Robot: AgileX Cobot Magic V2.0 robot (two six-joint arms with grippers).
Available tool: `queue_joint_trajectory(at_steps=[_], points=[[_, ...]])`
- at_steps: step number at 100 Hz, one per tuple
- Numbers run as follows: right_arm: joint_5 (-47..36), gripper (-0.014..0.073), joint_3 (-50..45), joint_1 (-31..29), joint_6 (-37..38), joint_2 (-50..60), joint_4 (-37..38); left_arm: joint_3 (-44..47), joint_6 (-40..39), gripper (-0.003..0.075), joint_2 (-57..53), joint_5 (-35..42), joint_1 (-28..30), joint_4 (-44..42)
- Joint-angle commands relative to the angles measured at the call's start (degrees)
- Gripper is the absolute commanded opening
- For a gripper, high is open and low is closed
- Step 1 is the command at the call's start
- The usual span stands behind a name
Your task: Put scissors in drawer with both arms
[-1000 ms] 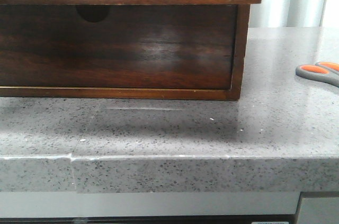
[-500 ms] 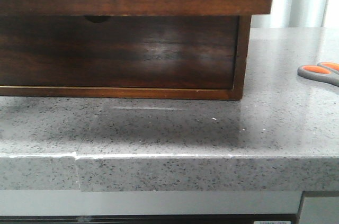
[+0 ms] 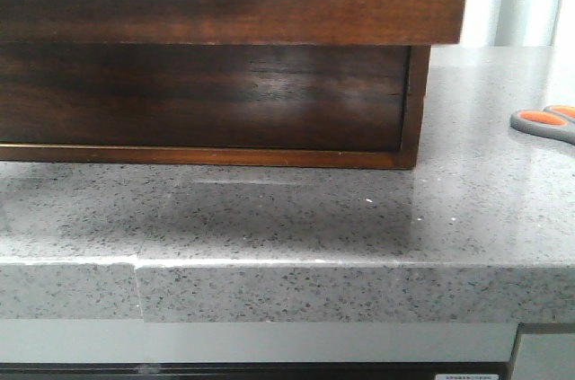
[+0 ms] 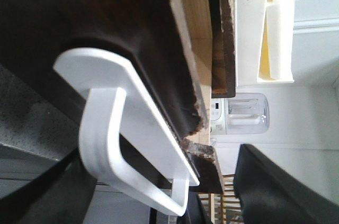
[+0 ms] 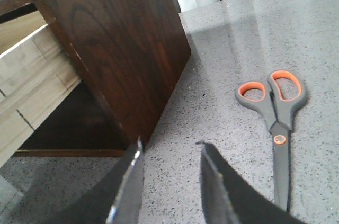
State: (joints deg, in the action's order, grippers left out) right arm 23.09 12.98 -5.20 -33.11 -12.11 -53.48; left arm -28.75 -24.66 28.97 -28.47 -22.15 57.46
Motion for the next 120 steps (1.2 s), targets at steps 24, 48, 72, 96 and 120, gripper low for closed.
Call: queue_joint_trajectory(at_steps=[24,48,72,96,120], points=[[-2.4,0.0222,2.0,0.1,-0.4,-1.0,-1.5,-2.3,-0.4,0.0497,0.3,0.6,-0.4,-3.0],[-2.0,0.0222,2.0,0.1,-0.4,-1.0,-1.5,-2.3,-2.3,0.0497,0.9,-0.1,-0.4,-7.1],[-1.7,0.0222,2.0,0.1,-0.4,-1.0,-1.5,-2.3,-5.7,0.0497,0.2,-2.0,-0.4,-9.5],[-1.5,0.0222,2.0,0.1,-0.4,-1.0,-1.5,-2.3,-10.9,0.0496,-6.0,-0.7,-0.4,-10.1],[-1.5,0.0222,2.0,0.1,-0.4,-1.0,-1.5,-2.3,-25.1,0.0495,-14.0,-6.1,-0.4,-23.1]])
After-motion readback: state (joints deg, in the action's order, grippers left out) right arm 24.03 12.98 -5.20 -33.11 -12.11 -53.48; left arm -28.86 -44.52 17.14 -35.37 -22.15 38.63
